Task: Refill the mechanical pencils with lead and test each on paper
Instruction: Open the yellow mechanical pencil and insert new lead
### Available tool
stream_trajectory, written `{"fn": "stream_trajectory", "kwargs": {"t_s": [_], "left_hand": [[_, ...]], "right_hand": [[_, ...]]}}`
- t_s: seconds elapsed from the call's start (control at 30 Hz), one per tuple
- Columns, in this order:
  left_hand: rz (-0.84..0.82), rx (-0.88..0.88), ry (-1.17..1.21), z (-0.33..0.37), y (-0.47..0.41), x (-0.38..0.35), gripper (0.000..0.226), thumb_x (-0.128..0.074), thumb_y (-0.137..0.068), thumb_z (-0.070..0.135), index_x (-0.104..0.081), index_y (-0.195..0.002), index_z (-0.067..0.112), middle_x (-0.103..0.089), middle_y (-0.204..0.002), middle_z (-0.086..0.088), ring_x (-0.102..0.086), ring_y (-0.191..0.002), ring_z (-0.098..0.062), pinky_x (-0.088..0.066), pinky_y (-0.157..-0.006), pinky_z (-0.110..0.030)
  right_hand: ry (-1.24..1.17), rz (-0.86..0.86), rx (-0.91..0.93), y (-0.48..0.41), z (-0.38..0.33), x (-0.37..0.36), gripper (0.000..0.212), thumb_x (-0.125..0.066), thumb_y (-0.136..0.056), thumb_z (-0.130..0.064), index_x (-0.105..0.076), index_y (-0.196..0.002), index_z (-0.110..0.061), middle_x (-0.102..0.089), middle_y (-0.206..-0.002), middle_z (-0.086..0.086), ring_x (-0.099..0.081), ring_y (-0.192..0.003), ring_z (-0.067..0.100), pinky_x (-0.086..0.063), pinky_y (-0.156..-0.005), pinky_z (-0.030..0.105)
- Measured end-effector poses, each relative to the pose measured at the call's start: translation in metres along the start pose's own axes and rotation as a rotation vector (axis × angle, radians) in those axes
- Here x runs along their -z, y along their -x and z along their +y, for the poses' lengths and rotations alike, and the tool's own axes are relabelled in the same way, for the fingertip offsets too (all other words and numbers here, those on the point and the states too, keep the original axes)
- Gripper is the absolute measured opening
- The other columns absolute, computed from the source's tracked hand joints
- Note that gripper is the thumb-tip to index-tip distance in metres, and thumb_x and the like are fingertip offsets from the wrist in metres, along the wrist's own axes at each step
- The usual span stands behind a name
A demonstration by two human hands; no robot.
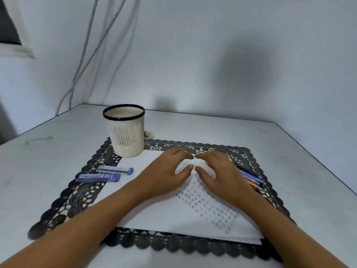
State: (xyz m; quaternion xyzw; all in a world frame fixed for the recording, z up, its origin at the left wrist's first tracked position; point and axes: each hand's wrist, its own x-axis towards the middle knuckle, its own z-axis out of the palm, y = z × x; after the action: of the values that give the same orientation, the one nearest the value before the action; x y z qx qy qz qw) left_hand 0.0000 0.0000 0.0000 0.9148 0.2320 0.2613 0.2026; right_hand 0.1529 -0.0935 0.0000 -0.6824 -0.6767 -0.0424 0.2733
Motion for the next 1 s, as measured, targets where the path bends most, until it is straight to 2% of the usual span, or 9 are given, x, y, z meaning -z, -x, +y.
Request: {"fn": "stream_trajectory", "kwargs": {"t_s": [0.03,0.13,0.23,0.37,0.43,0.53,0.63,0.83,1.0], "left_hand": [[-0.019,0.003,-0.025,-0.002,0.001,-0.003,0.031,-0.047,-0.092,0.037,-0.055,-0.119,0.023,-0.053,-0.12,0.007,-0.045,-0.104,-0.001,-0.03,-0.081,-0.006],[-0.054,-0.044,-0.163,-0.009,0.004,-0.005,0.038,-0.043,-0.089,0.041,-0.057,-0.117,0.021,-0.056,-0.119,0.004,-0.05,-0.106,-0.011,-0.037,-0.087,-0.02],[-0.081,-0.072,-0.244,-0.014,0.011,-0.007,0.038,-0.042,-0.088,0.042,-0.058,-0.116,0.021,-0.058,-0.117,0.003,-0.052,-0.103,-0.013,-0.041,-0.087,-0.027],[-0.128,-0.093,-0.278,-0.015,0.015,-0.01,0.046,-0.032,-0.087,0.05,-0.059,-0.113,0.024,-0.058,-0.113,0.005,-0.054,-0.098,-0.014,-0.047,-0.082,-0.034],[-0.137,-0.096,-0.29,-0.014,0.016,-0.012,0.048,-0.03,-0.086,0.05,-0.059,-0.114,0.024,-0.058,-0.113,0.004,-0.054,-0.098,-0.015,-0.046,-0.082,-0.034],[-0.14,-0.085,-0.276,-0.013,0.017,-0.012,0.05,-0.03,-0.085,0.052,-0.059,-0.115,0.024,-0.057,-0.115,0.005,-0.053,-0.1,-0.014,-0.045,-0.084,-0.033],[-0.155,-0.072,-0.27,-0.012,0.018,-0.01,0.045,-0.035,-0.087,0.048,-0.059,-0.116,0.023,-0.057,-0.116,0.004,-0.053,-0.101,-0.015,-0.044,-0.084,-0.033],[-0.146,-0.082,-0.267,-0.011,0.017,-0.011,0.038,-0.041,-0.09,0.042,-0.057,-0.118,0.022,-0.057,-0.116,0.003,-0.052,-0.102,-0.016,-0.044,-0.086,-0.034],[-0.098,-0.085,-0.241,-0.009,0.018,-0.01,0.04,-0.044,-0.092,0.039,-0.047,-0.129,0.023,-0.051,-0.125,0.004,-0.049,-0.109,-0.014,-0.039,-0.088,-0.027]], "right_hand": [[0.003,0.0,0.005,0.001,0.004,-0.003,0.038,-0.048,-0.087,-0.037,-0.059,-0.118,-0.018,-0.062,-0.115,-0.001,-0.052,-0.106,0.013,-0.032,-0.087,0.018],[0.106,-0.061,0.02,0.0,0.004,0.0,0.029,-0.054,-0.09,-0.029,-0.062,-0.115,-0.016,-0.063,-0.113,0.001,-0.054,-0.104,0.016,-0.034,-0.086,0.021],[0.206,-0.051,0.061,0.003,0.005,-0.004,0.021,-0.058,-0.089,-0.024,-0.067,-0.106,-0.014,-0.066,-0.1,0.005,-0.058,-0.092,0.02,-0.045,-0.082,0.031],[0.359,-0.006,-0.058,0.005,0.009,0.005,0.026,-0.05,-0.093,-0.025,-0.062,-0.112,-0.011,-0.062,-0.106,0.008,-0.055,-0.094,0.023,-0.048,-0.081,0.036],[0.414,-0.021,-0.117,0.006,0.012,0.009,0.032,-0.044,-0.096,-0.029,-0.055,-0.121,-0.013,-0.059,-0.114,0.007,-0.053,-0.099,0.021,-0.047,-0.085,0.035],[0.423,-0.026,-0.157,0.006,0.014,0.011,0.033,-0.042,-0.097,-0.031,-0.053,-0.124,-0.016,-0.059,-0.115,0.004,-0.052,-0.099,0.018,-0.046,-0.085,0.03],[0.439,-0.056,-0.181,0.007,0.012,0.012,0.032,-0.041,-0.097,-0.032,-0.053,-0.122,-0.016,-0.06,-0.11,0.002,-0.052,-0.093,0.017,-0.044,-0.08,0.028],[0.423,-0.107,-0.241,0.007,0.015,0.009,0.03,-0.042,-0.096,-0.031,-0.056,-0.116,-0.013,-0.059,-0.107,0.002,-0.046,-0.085,0.013,-0.044,-0.08,0.026],[0.417,-0.1,-0.213,0.008,0.008,0.007,0.025,-0.043,-0.095,-0.029,-0.057,-0.108,-0.015,-0.059,-0.103,0.002,-0.049,-0.087,0.015,-0.047,-0.078,0.03]]}}
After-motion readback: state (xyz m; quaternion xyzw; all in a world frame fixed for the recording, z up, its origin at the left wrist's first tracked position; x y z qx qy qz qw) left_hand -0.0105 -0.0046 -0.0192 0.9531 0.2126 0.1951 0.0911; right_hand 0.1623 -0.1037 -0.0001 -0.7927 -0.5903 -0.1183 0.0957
